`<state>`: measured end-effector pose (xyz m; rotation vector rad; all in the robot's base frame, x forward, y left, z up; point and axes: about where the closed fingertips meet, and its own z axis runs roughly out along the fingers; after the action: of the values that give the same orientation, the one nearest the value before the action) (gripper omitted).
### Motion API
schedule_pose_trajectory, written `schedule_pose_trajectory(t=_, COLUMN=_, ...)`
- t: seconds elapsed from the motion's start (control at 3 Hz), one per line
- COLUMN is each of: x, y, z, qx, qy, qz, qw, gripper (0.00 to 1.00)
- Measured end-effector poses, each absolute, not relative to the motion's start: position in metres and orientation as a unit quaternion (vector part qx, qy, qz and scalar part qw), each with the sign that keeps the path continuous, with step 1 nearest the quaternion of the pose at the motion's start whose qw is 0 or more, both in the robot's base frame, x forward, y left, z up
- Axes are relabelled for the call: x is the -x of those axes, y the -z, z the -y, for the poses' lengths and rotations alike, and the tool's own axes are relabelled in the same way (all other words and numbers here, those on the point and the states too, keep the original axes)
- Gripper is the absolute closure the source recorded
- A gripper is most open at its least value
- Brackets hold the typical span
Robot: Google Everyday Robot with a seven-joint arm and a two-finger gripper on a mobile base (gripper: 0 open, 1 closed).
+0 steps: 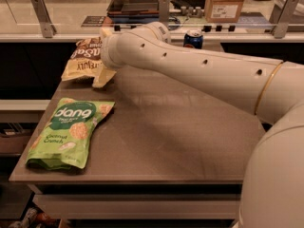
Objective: Pick brown chip bag
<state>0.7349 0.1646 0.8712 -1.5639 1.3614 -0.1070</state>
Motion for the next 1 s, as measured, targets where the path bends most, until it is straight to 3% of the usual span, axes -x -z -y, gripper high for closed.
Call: schedule_pose_trajectory(t=1.0, x=-0.7418, y=-0.8714, z=-0.1639, qx=0.633, qy=0.035, qz=-0.568, qw=0.524, gripper=0.00)
